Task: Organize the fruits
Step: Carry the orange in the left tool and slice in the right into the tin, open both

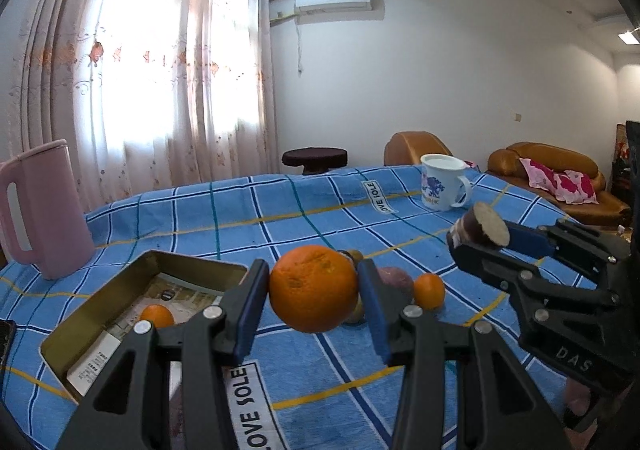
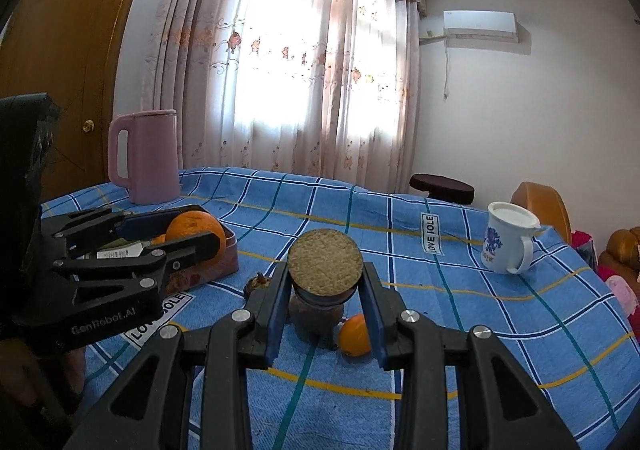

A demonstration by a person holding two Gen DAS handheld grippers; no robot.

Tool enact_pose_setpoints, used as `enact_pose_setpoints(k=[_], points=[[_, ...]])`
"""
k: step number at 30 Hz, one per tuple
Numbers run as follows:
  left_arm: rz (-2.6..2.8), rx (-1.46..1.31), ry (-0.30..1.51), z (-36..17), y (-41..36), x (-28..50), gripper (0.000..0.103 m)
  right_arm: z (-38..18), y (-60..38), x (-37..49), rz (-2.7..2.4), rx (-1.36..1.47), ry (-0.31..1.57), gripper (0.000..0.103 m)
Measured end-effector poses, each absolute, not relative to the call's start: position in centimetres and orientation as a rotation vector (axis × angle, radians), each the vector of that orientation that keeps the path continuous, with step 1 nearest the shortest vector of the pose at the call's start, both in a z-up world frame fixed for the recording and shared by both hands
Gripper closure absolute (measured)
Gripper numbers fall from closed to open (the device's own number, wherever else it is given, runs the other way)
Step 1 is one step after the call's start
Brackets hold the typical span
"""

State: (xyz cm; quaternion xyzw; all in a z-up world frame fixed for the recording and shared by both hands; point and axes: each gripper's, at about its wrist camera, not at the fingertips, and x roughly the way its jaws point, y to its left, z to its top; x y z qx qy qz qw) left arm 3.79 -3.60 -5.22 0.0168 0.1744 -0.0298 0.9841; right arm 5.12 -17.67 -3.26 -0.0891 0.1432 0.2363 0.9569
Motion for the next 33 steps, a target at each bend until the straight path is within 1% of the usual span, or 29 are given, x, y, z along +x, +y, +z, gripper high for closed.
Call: enact_pose_setpoints(k=[10, 21, 26, 33], points=[[-0.020, -0.001, 0.340, -4.2, -1.3, 3.0, 0.055, -1.8, -15.9, 5.8, 0.530, -0.175, 0.305, 0.067], [0.098, -0.057, 0.371, -3.7, 4.8, 2.8, 0.055, 0.0, -9.9, 6.9, 0.670, -0.199, 0.322, 0.067], [0.138, -0.082, 0.392, -4.0, 7.6, 2.8, 0.055, -0.1, -6.7, 7.3, 0.734, -0.212, 0.345, 0.067], [0.192, -0.126, 0.430, -4.6, 11.5, 2.7, 0.055, -1.6, -2.5, 7.4, 0.811, -0.240, 0.409, 0.067]])
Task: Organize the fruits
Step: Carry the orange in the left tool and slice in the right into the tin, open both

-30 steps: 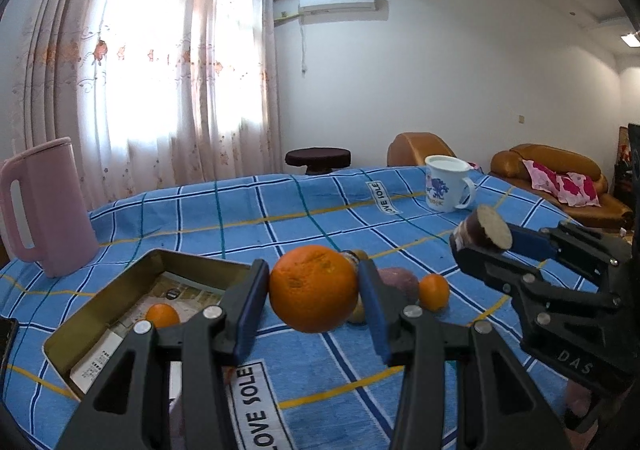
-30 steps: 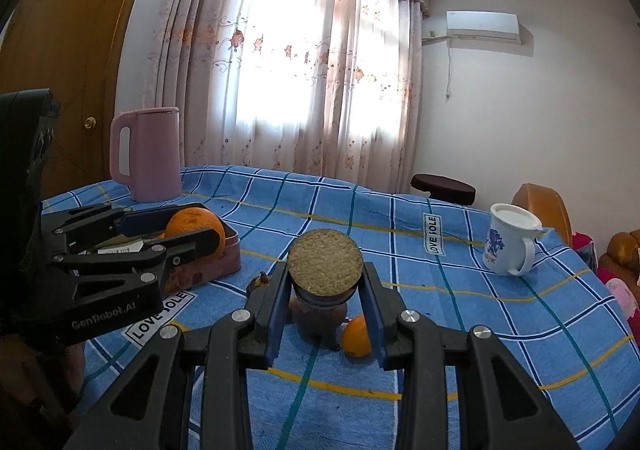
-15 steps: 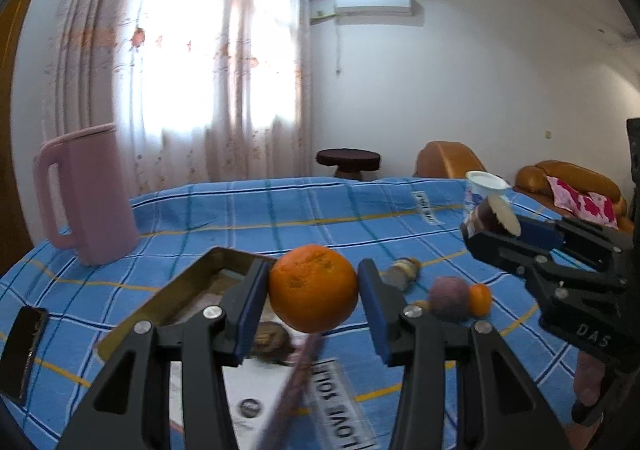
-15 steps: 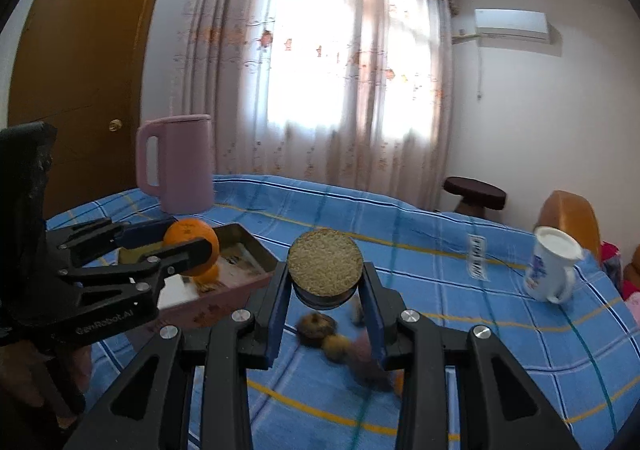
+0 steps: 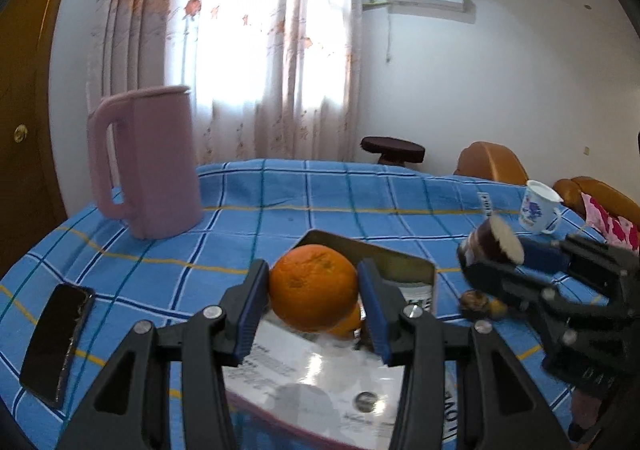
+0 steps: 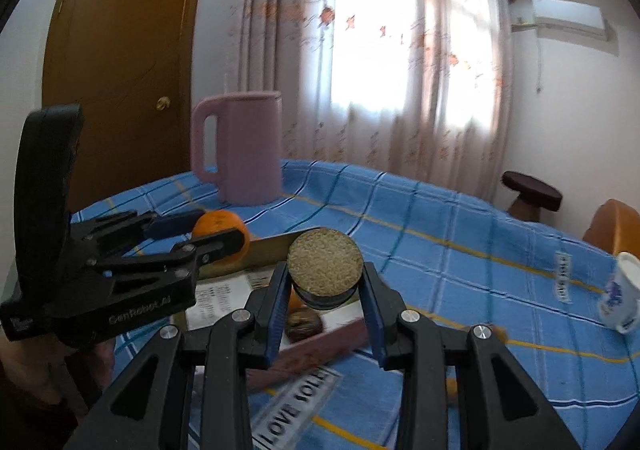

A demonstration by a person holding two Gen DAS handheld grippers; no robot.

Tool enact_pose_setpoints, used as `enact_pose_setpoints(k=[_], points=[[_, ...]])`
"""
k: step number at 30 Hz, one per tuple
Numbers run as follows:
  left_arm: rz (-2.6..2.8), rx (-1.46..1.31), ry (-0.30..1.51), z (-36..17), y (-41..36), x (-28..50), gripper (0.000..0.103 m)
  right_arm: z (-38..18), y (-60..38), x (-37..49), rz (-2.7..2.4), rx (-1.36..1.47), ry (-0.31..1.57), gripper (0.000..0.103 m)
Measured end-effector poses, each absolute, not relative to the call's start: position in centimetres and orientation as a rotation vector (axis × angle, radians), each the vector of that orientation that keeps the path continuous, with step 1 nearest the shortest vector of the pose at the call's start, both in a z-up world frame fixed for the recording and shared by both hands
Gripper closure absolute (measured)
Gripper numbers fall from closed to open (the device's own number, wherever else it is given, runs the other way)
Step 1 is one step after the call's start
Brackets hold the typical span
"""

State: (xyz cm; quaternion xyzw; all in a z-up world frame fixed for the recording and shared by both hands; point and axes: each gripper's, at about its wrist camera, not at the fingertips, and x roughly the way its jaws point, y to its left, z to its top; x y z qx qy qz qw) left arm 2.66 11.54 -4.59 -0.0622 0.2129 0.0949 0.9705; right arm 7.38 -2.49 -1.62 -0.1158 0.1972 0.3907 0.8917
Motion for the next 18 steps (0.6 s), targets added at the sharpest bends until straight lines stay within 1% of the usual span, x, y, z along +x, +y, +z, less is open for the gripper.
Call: enact_pose_setpoints(k=[6, 13, 17, 18], points=[[0.194, -0.162, 0.493, -5.8, 13.5, 3.1, 0.055, -3.8, 0.7, 7.8, 0.859, -0.273, 0.492, 0.067], [0.191, -0.171, 0.556, -7.2, 14.2, 4.1, 0.055, -6.5, 3.2, 8.6, 0.905, -0.324, 0.629, 0.067], [0.198, -0.176, 0.575, -7.8, 14.4, 4.4, 0.054, -6.7, 3.9, 8.5, 0.919, -0.343, 0.649, 0.066], [0.202, -0.176, 0.571, -7.7, 14.4, 4.3, 0.052, -6.7, 4.0, 8.4, 0.917, -0.353, 0.648, 0.061]])
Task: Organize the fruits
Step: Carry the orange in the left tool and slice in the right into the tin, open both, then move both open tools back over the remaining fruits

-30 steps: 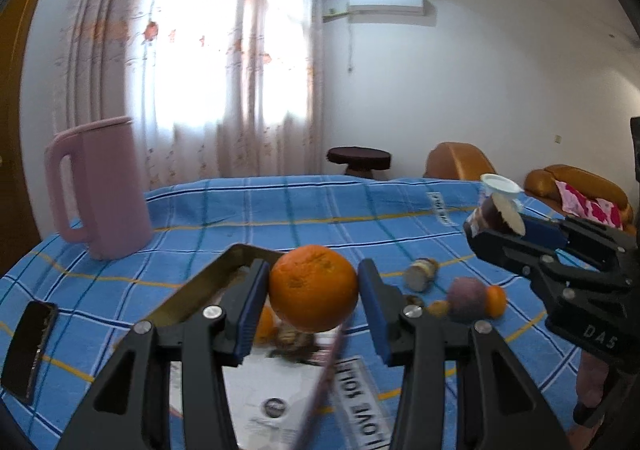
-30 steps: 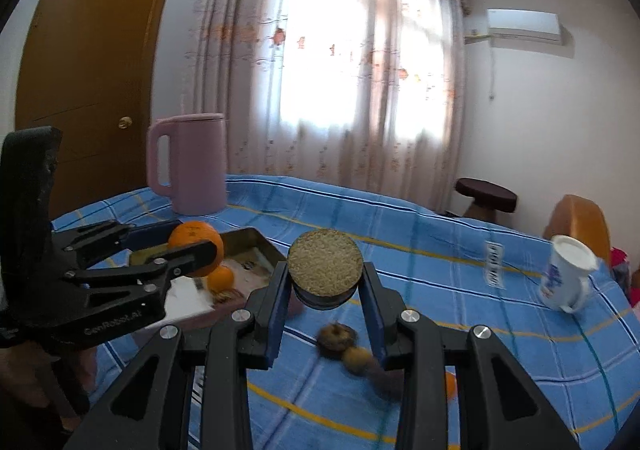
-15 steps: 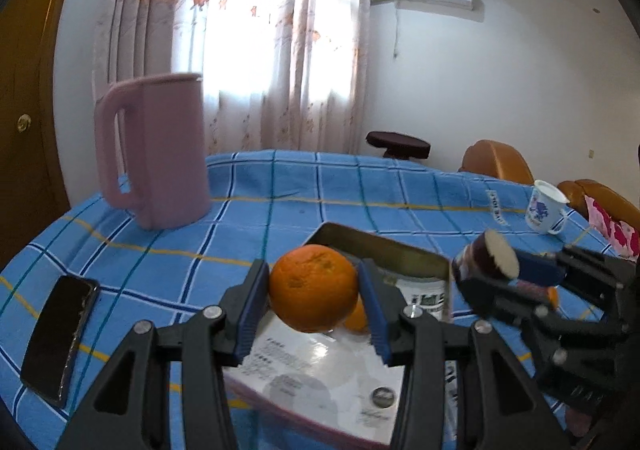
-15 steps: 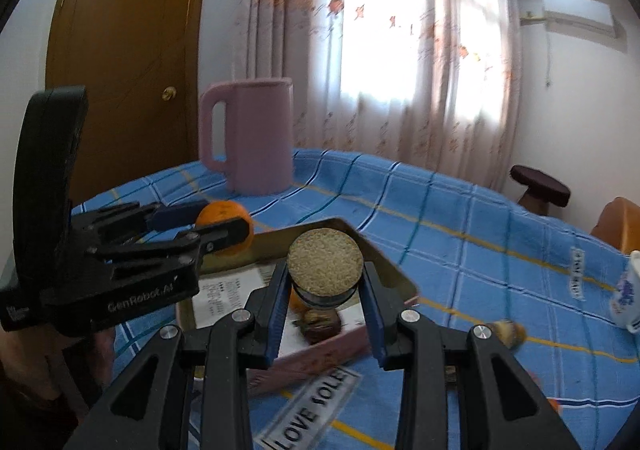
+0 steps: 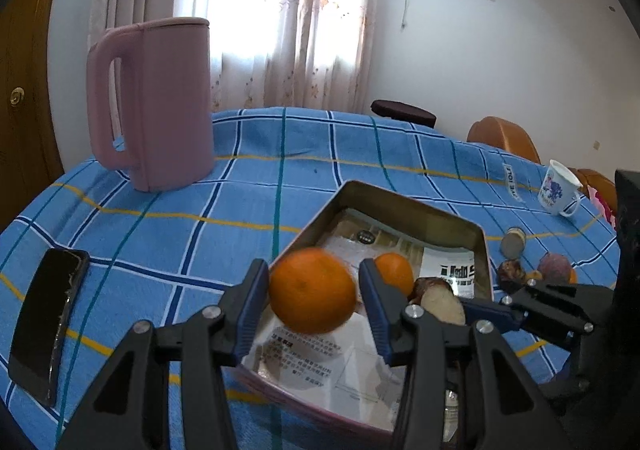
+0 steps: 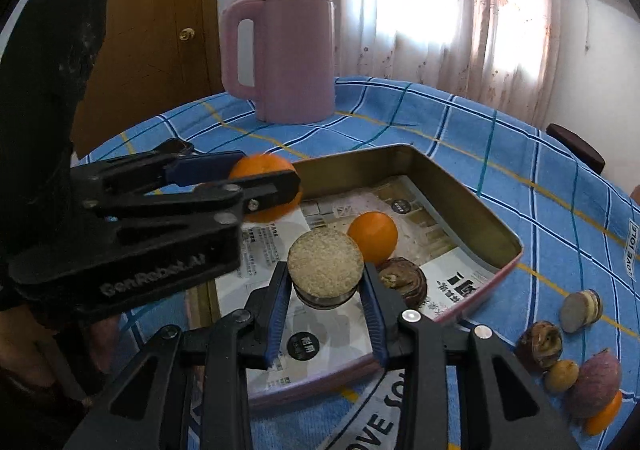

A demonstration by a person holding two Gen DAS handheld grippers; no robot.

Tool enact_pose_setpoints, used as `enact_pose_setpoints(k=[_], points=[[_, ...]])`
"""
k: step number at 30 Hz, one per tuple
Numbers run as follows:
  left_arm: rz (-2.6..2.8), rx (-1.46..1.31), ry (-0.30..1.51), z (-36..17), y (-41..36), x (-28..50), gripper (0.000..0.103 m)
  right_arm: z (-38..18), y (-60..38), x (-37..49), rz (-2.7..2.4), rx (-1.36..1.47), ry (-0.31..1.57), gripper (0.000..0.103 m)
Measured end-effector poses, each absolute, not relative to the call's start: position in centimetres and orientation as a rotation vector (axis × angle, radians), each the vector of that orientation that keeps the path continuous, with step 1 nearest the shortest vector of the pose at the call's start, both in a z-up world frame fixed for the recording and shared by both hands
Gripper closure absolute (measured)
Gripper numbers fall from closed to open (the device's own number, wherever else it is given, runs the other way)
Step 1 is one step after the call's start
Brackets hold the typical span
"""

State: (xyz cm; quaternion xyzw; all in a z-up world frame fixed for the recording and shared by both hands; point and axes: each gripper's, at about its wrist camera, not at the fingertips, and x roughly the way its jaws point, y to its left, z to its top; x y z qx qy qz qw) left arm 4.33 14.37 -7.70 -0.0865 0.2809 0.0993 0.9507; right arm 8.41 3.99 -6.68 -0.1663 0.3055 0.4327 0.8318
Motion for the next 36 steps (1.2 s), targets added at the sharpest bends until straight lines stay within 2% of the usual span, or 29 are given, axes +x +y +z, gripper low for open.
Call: enact_pose_setpoints(k=[2, 5, 15, 23, 36], points=[[0.200, -0.176, 0.556, -7.4, 14.2, 4.1, 0.043, -6.6, 3.7, 8.1, 0.897, -0.363, 0.631, 0.053], [0.208, -0.174, 0.517, -6.5, 13.8, 3.5, 0.031, -5.7, 1.6, 7.8, 0.878, -0.322, 0.603, 0.053], [0.071, -0.093, 0.455, -4.4, 6.5, 3.7, 0.019, -2.9, -12.9, 8.6, 0.559, -0.227, 0.505, 0.052], [-0.027, 0.014, 0.489, -4.9, -0.4, 6.6, 0.017, -5.0, -19.3, 13.1, 0.370, -0.131, 0.639, 0.052], [-0.078, 0.062, 0.524, -5.6, -3.8, 8.6, 0.016, -7.3, -19.3, 15.4, 0.420, -0.068, 0.773, 0.052]])
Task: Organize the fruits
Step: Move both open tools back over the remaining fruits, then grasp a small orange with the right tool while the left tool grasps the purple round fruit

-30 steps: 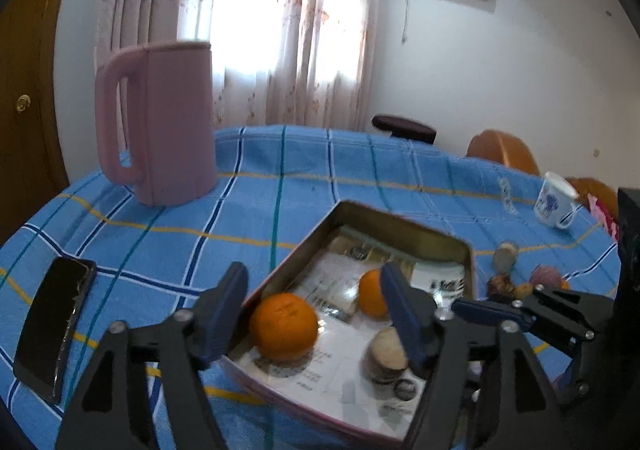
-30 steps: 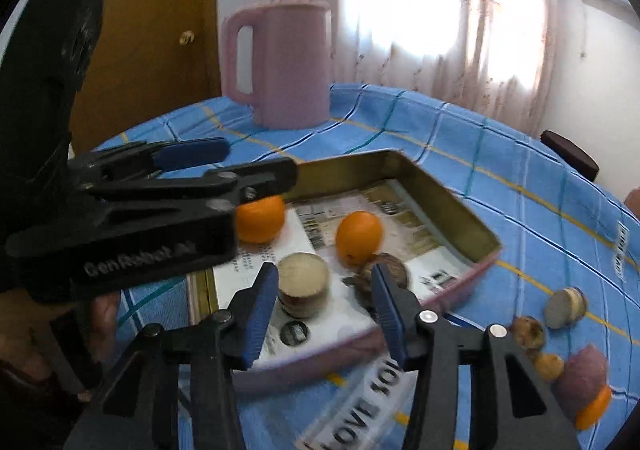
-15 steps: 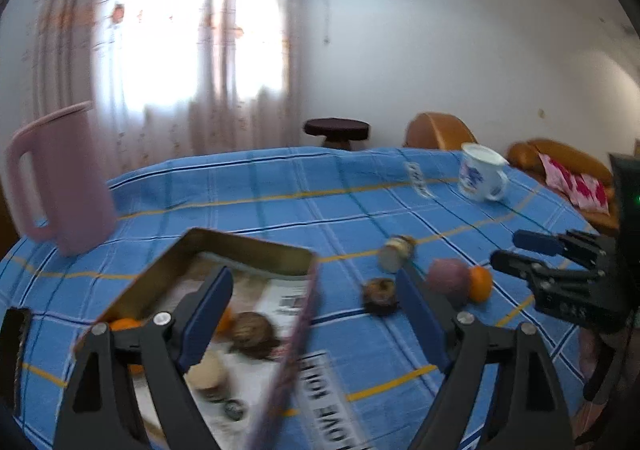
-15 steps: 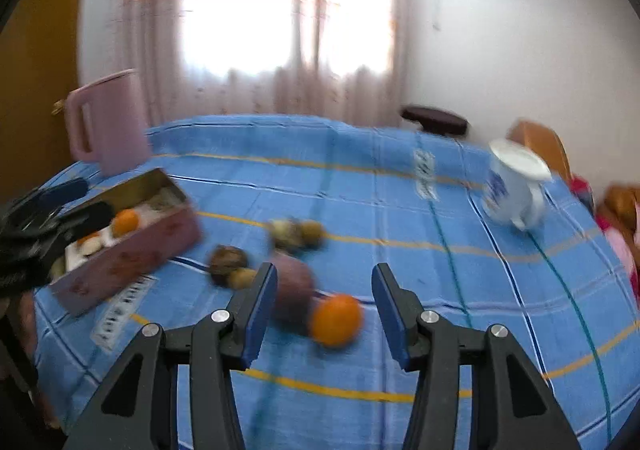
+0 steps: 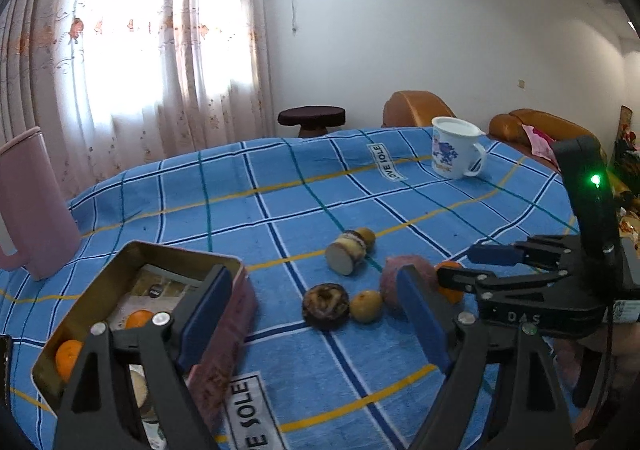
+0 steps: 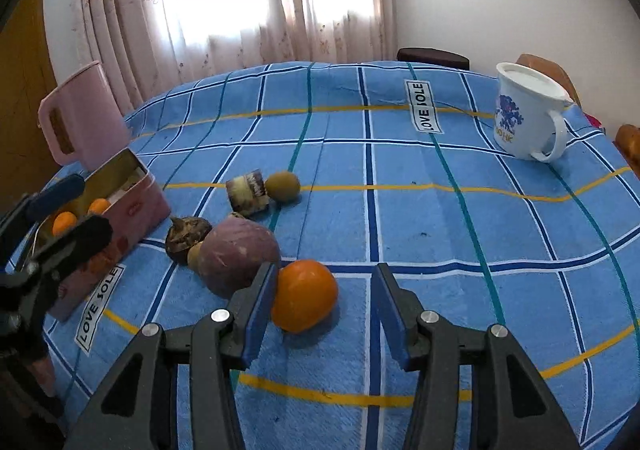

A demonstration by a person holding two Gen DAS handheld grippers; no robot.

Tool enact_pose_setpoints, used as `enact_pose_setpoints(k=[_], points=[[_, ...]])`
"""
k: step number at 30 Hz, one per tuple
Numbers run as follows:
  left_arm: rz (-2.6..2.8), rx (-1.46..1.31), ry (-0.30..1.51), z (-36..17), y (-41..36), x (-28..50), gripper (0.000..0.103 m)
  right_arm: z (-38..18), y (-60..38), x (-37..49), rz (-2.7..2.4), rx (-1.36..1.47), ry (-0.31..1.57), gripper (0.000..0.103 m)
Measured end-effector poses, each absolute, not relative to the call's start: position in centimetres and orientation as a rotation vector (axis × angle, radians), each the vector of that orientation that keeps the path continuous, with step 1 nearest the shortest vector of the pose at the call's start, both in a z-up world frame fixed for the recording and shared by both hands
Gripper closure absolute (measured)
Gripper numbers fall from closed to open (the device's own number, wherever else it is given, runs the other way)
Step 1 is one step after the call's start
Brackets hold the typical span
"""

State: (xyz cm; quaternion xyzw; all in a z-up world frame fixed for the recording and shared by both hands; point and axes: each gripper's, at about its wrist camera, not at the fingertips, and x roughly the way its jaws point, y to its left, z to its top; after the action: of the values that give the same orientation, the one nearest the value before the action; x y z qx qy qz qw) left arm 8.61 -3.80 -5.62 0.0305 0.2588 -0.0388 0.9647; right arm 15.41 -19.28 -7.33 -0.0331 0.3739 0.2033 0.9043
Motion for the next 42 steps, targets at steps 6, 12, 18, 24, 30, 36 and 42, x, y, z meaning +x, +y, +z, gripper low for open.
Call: enact_pose_setpoints(k=[6, 12, 18, 24, 30, 36, 42], points=[[-0.094, 0.071, 0.540, -6.1, -4.6, 9.1, 0.015, -7.6, -20.0, 15.8, 0.477, -0.001, 0.794, 0.061], [-0.112, 0.074, 0.556, -6.4, -5.5, 9.6, 0.015, -7.1, -19.7, 14.9, 0.511, 0.001, 0.750, 0.072], [-0.125, 0.102, 0.562, -6.5, -6.9, 10.2, 0.015, -6.2, -19.8, 13.6, 0.366, -0.154, 0.665, 0.072], [-0.148, 0.130, 0.574, -6.8, -8.6, 10.8, 0.015, -6.8, -20.4, 14.9, 0.378, -0.156, 0.728, 0.071], [-0.170, 0.142, 0.614, -7.2, -9.3, 12.0, 0.018, -7.1, -21.7, 15.6, 0.406, -0.078, 0.757, 0.071], [-0.224, 0.165, 0.689, -8.4, -10.5, 13.3, 0.035, -6.5, -22.5, 14.9, 0.366, -0.046, 0.712, 0.071], [-0.251, 0.144, 0.747, -9.0, -10.5, 14.1, 0.054, -6.3, -22.2, 14.6, 0.364, -0.066, 0.695, 0.071]])
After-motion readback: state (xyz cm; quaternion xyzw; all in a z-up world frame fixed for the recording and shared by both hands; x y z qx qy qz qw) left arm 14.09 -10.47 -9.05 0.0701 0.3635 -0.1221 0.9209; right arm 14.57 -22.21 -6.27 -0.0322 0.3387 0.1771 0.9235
